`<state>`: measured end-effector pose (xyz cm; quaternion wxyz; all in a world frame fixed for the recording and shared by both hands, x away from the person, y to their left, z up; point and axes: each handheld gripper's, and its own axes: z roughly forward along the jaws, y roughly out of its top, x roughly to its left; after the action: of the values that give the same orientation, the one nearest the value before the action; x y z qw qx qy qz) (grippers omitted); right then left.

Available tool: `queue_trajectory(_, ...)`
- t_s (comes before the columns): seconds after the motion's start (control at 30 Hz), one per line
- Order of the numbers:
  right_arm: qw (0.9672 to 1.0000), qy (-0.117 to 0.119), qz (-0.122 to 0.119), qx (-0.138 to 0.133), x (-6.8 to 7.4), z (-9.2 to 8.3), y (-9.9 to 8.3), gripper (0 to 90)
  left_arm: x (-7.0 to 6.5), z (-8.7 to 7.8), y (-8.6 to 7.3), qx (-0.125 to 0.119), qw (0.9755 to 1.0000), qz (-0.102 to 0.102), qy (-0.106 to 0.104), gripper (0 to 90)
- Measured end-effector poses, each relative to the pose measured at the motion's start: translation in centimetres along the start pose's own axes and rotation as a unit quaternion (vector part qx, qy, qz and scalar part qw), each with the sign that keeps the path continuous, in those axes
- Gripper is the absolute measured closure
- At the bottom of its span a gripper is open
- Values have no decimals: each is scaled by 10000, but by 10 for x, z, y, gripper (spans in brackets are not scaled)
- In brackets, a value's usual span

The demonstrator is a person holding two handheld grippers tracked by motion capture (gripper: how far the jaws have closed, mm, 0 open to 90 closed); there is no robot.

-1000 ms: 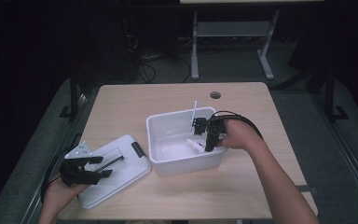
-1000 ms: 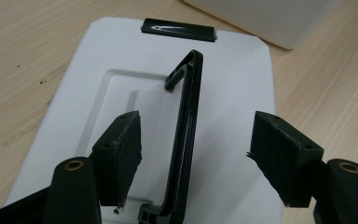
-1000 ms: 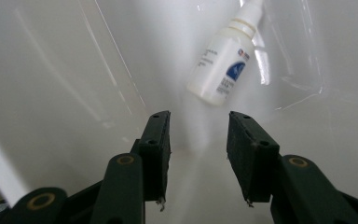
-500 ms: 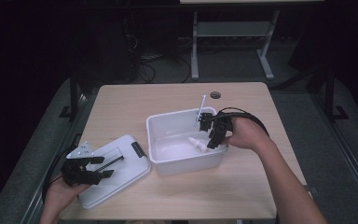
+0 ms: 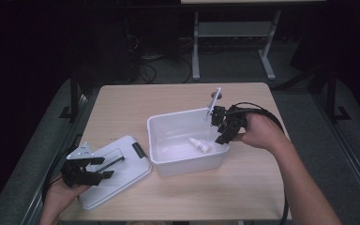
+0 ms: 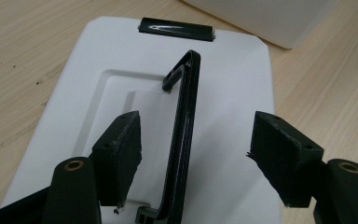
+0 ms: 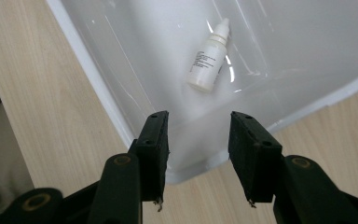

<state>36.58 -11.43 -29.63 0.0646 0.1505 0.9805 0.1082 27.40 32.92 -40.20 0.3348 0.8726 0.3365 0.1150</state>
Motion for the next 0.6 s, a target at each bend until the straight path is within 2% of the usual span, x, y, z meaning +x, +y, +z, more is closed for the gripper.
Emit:
queue_trajectory(0.27,9998,-123,117,-78,1,-13,-18,570,-1,2,1,37,10000,19,12,328)
queue_trajectory(0.6,9990,-177,349,-205,0,-17,-43,553,-1,3,0,33,10000,2,4,326)
